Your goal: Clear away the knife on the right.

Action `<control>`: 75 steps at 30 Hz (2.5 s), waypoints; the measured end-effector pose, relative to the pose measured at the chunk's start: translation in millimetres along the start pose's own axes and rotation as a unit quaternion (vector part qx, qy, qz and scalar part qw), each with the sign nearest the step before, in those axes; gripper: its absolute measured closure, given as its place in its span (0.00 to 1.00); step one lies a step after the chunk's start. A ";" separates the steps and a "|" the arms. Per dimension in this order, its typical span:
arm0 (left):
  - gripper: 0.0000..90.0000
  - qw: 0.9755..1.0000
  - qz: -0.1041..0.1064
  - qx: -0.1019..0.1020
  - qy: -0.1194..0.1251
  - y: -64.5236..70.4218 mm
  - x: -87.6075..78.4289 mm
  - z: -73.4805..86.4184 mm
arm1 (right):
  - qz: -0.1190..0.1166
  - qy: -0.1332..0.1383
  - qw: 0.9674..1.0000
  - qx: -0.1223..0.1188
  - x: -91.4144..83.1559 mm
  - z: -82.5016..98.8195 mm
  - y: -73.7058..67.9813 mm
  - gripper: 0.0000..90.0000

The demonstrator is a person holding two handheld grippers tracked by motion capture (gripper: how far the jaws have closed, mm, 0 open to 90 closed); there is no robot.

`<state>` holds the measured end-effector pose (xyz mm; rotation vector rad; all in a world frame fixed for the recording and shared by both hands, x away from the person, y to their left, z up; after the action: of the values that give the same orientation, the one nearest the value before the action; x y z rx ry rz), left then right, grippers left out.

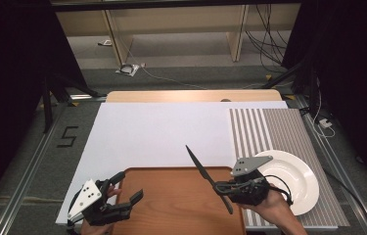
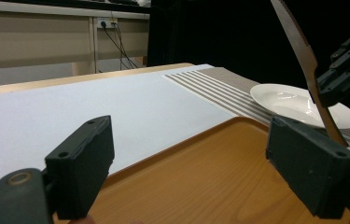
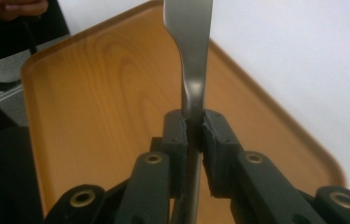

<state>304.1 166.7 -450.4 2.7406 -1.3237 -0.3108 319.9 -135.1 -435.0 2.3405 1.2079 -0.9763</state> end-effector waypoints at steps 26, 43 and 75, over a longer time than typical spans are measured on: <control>0.17 1.000 0.000 -0.002 0.000 0.0 0.4 0.3 | -0.027 -0.070 0.997 -0.011 12.3 33.4 -33.8 0.90; 0.17 1.000 0.000 -0.002 -0.001 -0.3 0.9 0.9 | -0.021 -0.150 0.987 -0.053 23.7 49.9 -54.4 0.90; 0.17 1.000 0.001 0.000 -0.001 0.5 1.4 0.6 | 0.008 -0.262 0.959 -0.106 51.4 73.0 -66.0 0.89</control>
<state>304.4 165.3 -451.1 2.7393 -1.3277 -0.3134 256.4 -107.5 -521.8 1.7654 1.0130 -1.2826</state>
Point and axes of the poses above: each handheld gripper's, and its own axes: x roughly forward along the jaws, z roughly out of its underside, y roughly to its right, the point moved 7 cm from there along x, roughly forward along the jaws, and after that the axes turned 9 degrees about z, right-handed, at the moved point
